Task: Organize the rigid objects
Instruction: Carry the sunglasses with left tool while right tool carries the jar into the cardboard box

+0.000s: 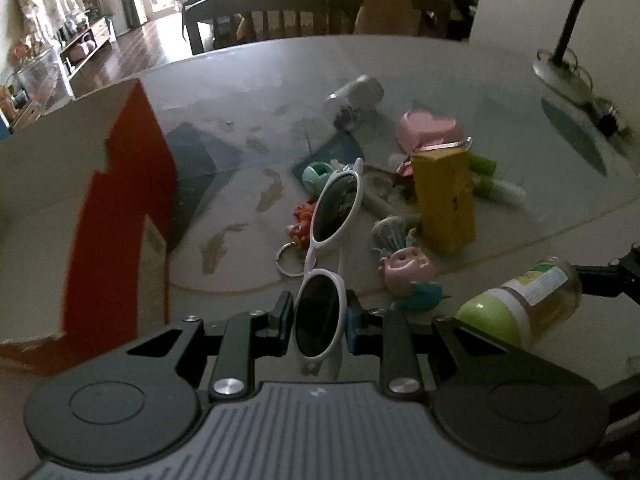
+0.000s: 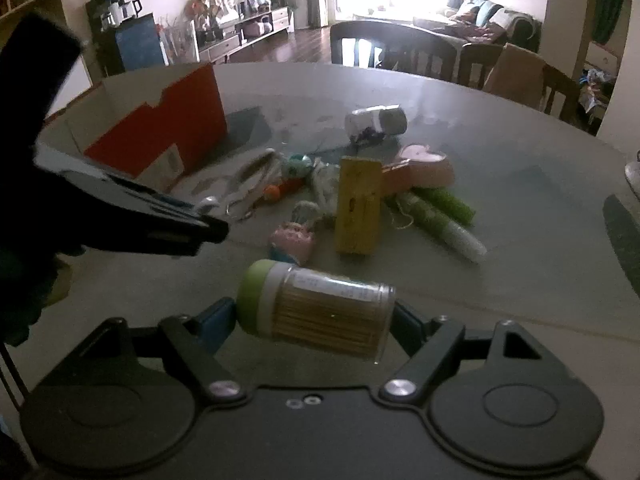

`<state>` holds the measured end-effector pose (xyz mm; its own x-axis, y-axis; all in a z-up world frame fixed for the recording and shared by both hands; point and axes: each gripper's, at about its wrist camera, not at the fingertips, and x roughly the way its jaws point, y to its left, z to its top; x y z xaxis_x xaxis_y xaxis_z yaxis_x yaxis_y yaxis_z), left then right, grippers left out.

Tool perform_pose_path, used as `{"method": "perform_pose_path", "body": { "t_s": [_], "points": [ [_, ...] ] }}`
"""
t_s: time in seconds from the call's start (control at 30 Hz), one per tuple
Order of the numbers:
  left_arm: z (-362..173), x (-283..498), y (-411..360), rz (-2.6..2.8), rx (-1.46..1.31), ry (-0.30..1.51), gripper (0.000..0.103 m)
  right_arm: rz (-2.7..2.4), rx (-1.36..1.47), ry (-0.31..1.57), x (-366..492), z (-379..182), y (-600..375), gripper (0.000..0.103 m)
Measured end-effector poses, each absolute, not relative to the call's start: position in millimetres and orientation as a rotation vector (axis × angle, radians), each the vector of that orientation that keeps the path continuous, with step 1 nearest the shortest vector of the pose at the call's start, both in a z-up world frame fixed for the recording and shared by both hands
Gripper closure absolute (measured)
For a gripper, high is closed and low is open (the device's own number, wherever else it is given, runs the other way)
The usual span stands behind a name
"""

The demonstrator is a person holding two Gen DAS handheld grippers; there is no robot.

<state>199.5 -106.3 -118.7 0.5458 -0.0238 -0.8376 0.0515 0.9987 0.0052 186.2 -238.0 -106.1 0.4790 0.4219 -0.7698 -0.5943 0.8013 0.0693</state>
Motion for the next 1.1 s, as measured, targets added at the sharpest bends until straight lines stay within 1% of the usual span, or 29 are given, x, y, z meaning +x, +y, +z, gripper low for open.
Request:
{"method": "perform_pose_path", "body": {
  "t_s": [0.33, 0.67, 1.1],
  "points": [
    [-72, 165, -75, -0.007, -0.033, 0.935, 0.078, 0.669, -0.237, 0.807, 170, -57, -222, 0.021],
    [-36, 140, -14, -0.009, -0.051, 0.885, 0.078, 0.683, -0.255, 0.739, 150, -13, -162, 0.021],
    [-7, 129, 70, -0.013, -0.035, 0.827, 0.078, 0.690, -0.266, 0.688, 142, 3, -64, 0.021]
  ]
}}
